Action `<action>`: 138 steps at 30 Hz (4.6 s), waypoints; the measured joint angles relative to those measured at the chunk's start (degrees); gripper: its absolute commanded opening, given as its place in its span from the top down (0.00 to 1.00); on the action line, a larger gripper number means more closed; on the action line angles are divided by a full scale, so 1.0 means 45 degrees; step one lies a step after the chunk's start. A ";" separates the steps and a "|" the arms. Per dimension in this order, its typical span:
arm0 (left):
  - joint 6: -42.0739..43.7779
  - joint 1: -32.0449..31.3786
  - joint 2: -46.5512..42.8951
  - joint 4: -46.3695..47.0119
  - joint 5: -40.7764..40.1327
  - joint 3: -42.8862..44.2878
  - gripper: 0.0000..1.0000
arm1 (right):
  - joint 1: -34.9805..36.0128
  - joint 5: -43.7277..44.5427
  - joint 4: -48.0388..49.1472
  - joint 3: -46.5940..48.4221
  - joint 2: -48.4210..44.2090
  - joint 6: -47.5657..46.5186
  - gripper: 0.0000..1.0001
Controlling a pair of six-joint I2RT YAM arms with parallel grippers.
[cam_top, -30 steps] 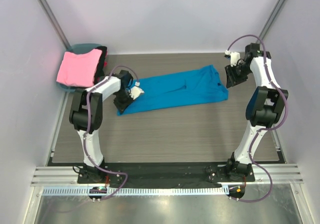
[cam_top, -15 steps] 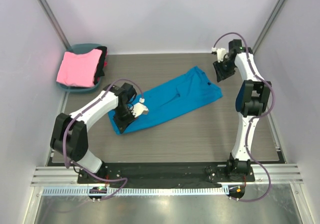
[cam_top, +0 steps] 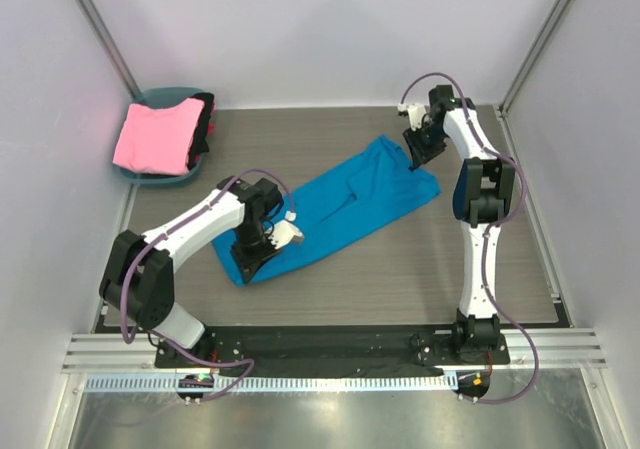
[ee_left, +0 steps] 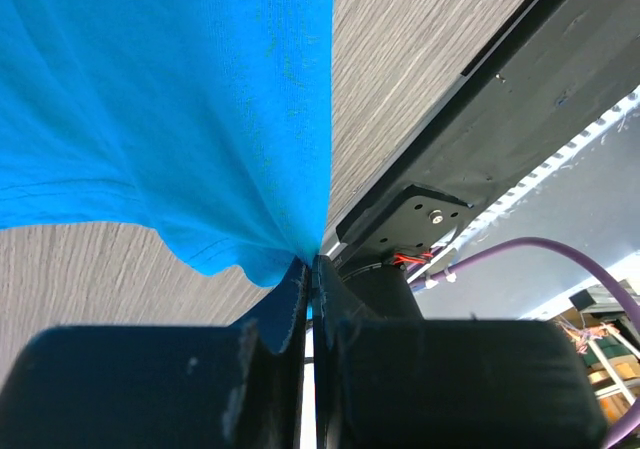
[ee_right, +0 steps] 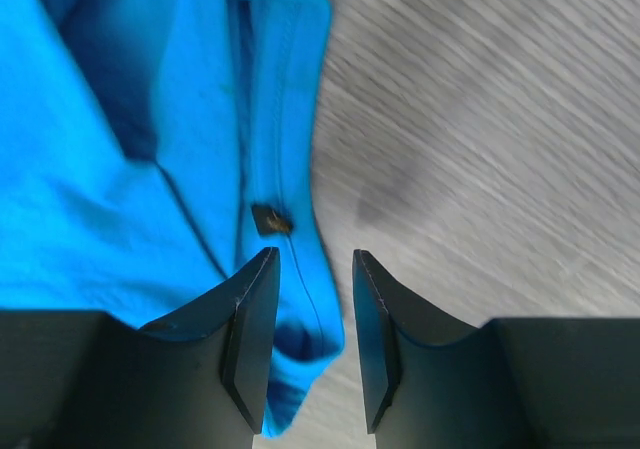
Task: Fold and stack the t-shirts
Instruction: Fold the tshirt
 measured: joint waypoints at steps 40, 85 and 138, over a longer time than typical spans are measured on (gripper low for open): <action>-0.1404 -0.6543 0.6951 0.1520 0.2079 0.6455 1.00 | 0.3614 0.3667 0.8063 0.3021 0.3614 -0.1020 0.99; -0.7451 -0.2181 -0.1700 0.4823 0.0180 0.1919 0.37 | 0.4061 0.1190 0.8403 -1.1502 -1.2449 0.7514 0.35; -1.0180 -0.3662 0.2783 1.0015 0.4085 -0.0937 1.00 | 0.2215 -0.3055 0.6091 -1.7758 -1.5004 1.0035 0.31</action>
